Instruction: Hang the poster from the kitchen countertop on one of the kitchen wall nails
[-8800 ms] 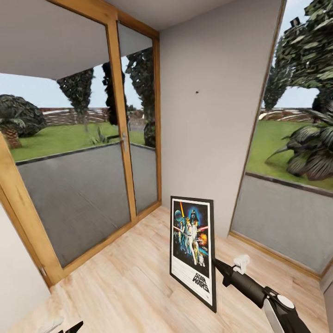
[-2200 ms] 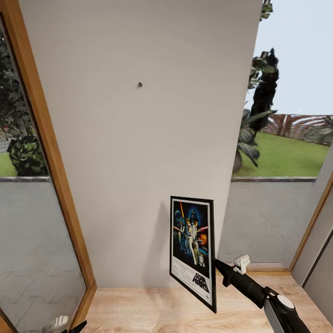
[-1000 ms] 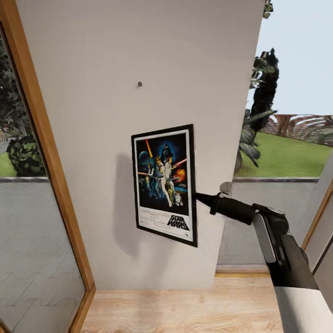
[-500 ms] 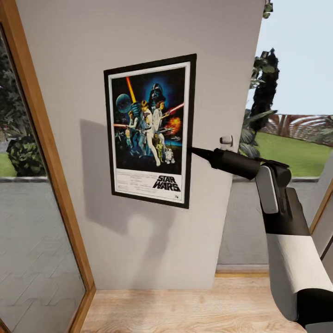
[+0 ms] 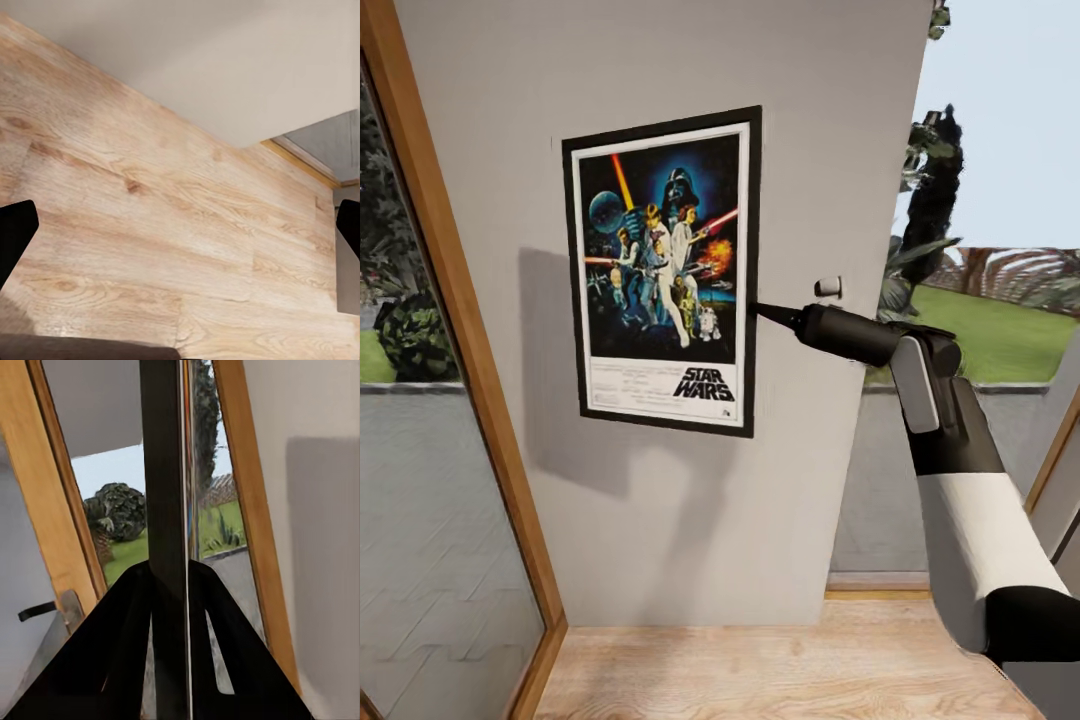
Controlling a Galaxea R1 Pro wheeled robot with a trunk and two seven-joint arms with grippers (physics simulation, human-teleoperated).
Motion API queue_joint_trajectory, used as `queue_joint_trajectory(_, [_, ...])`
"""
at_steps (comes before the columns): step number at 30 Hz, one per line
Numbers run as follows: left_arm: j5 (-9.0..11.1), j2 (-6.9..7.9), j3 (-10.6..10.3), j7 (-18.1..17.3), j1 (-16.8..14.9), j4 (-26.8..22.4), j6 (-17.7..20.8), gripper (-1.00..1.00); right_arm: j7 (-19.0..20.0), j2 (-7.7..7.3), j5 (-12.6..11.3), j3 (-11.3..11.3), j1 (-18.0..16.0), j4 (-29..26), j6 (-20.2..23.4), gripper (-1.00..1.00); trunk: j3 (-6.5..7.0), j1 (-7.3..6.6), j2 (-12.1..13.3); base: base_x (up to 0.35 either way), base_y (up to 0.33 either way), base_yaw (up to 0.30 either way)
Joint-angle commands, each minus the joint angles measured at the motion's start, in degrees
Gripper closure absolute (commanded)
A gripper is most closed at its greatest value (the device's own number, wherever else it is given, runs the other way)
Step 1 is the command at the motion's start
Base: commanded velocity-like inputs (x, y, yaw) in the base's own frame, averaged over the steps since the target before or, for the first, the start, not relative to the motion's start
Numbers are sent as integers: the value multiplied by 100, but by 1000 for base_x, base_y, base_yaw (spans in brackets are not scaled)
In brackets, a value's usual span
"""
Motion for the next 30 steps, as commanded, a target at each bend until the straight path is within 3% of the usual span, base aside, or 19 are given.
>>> queue_joint_trajectory(1, [19, 1, -48, -7, -2, 5, -51, -100, 51, 8, -33, 28, -60, 100, 29, 100, -3, 2, -5, 0, 0, 0])
queue_joint_trajectory(5, [19, 3, -48, -5, -2, 5, -51, -100, 366, 49, -44, 110, -241, 359, 29, 100, -3, 2, -5, 0, 0, 0])
queue_joint_trajectory(11, [18, 2, -49, -10, -2, 5, -52, -100, 656, 65, -42, 445, -462, 476, 22, 100, -3, 2, -5, 0, 0, 0])
queue_joint_trajectory(22, [18, 0, -49, -5, -2, 5, -52, -100, 821, -3, -25, 473, -476, 293, -2, 100, -3, 2, -5, 0, 0, 0])
queue_joint_trajectory(30, [18, 0, -50, -5, -2, 5, -52, -100, 854, -199, -7, 474, -478, 209, -13, 100, -3, 2, -5, 0, 0, 0])
